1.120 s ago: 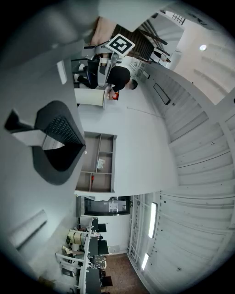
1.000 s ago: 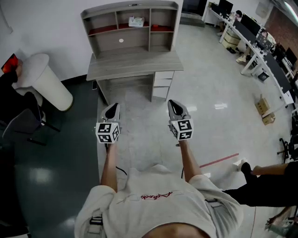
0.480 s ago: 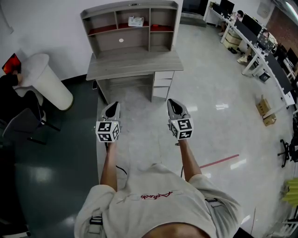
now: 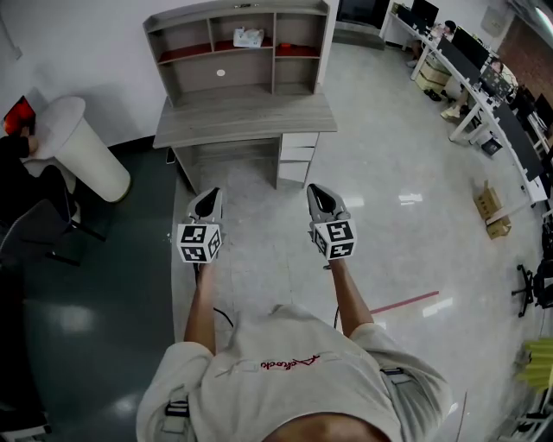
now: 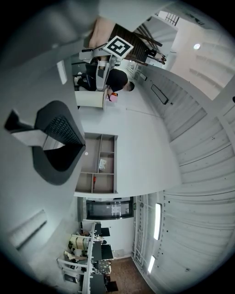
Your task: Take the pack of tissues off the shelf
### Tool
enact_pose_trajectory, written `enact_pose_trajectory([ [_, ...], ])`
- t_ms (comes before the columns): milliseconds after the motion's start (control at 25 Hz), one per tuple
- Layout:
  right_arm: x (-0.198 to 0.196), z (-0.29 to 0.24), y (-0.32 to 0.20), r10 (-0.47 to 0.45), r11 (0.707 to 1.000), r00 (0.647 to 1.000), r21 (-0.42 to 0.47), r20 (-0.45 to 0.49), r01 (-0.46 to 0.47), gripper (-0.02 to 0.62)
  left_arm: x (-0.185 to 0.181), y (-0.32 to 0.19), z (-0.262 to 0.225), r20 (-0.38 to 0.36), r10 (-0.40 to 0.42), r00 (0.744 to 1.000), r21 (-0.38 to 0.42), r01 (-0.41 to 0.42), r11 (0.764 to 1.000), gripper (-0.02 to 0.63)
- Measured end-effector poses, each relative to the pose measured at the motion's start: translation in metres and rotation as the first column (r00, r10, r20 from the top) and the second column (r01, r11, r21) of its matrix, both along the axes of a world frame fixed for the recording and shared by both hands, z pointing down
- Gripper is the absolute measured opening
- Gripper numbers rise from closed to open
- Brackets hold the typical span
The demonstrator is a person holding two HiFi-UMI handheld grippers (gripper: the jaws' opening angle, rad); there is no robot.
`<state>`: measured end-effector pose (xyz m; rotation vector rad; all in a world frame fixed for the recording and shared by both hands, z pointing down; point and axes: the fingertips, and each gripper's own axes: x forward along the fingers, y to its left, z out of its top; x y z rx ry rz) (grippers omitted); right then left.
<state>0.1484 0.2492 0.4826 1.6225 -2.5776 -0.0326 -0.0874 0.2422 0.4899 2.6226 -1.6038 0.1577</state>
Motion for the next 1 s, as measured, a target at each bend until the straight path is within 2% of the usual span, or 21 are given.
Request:
enact_pose_trajectory([
  [480,0.022,0.013,-0.027,-0.057,0.998,0.998,-0.019,-0.007,0.057,0.006,0.035,-0.023,0.001,-0.004,-0.025,1.0,0.012,0.025,1.0,-0.002],
  [760,0.018,0.025,-0.037,-0.064,0.997,0.998,-0.038,0.014,0.064,0.006,0.027,-0.031,0.016,0.001,-0.046,0.999,-0.019,0.046,0.999,-0.002],
  [1000,0.008,0.035,-0.063,-0.067,0.996,0.998,-0.051,0.009,0.067,0.006,0.023,-0.058,0.028,-0.005,-0.036,0.999,-0.033,0.036,0.999,-0.002],
])
